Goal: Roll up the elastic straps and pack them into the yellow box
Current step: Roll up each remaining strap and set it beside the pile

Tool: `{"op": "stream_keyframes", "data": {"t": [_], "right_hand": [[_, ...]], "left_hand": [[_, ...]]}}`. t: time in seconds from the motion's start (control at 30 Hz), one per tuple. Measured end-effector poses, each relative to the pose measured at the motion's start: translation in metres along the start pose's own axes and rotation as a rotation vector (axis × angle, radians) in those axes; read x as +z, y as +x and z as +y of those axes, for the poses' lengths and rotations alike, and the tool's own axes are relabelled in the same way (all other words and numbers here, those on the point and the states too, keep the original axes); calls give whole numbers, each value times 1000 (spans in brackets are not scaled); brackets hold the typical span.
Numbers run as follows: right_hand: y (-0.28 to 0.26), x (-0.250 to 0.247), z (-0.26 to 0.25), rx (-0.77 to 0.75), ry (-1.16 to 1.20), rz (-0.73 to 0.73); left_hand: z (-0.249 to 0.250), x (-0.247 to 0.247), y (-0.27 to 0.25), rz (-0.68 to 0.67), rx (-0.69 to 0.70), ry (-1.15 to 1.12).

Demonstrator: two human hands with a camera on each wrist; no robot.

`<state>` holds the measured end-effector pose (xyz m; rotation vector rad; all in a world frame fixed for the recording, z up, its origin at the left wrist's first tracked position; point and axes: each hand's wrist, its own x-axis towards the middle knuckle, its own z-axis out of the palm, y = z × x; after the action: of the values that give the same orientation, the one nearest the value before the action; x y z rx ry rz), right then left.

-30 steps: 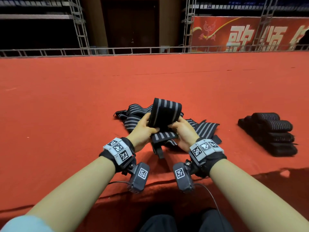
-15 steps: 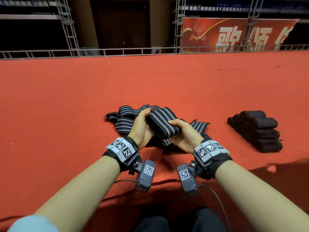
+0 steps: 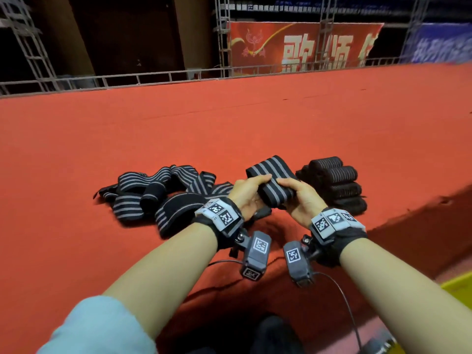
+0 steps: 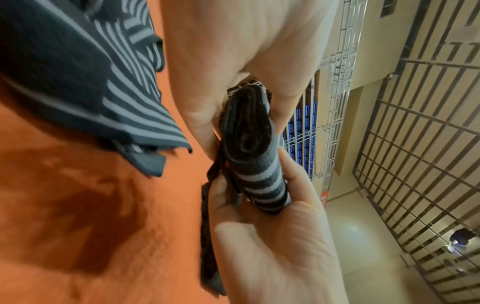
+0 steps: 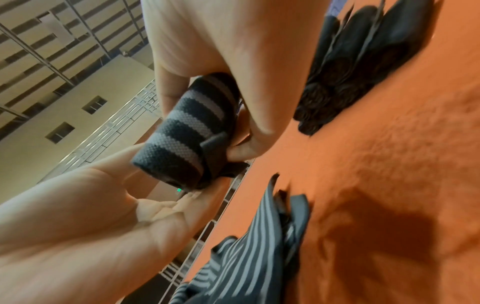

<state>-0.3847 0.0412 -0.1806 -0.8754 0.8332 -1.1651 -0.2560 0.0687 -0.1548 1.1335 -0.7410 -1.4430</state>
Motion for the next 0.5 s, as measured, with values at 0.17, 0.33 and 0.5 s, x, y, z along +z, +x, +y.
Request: {"op": "stream_keyframes", "data": {"t": [0.17, 0.33, 0.5], "right_hand": [[27, -34, -5, -13, -91, 225], [56, -58, 7, -25, -546, 367], [65, -63, 5, -134, -954, 343]], "left_hand": [[-19, 39, 38, 70, -54, 11], [-44, 47, 96, 236, -87, 24], [-118, 19, 245, 369, -99, 212]]}}
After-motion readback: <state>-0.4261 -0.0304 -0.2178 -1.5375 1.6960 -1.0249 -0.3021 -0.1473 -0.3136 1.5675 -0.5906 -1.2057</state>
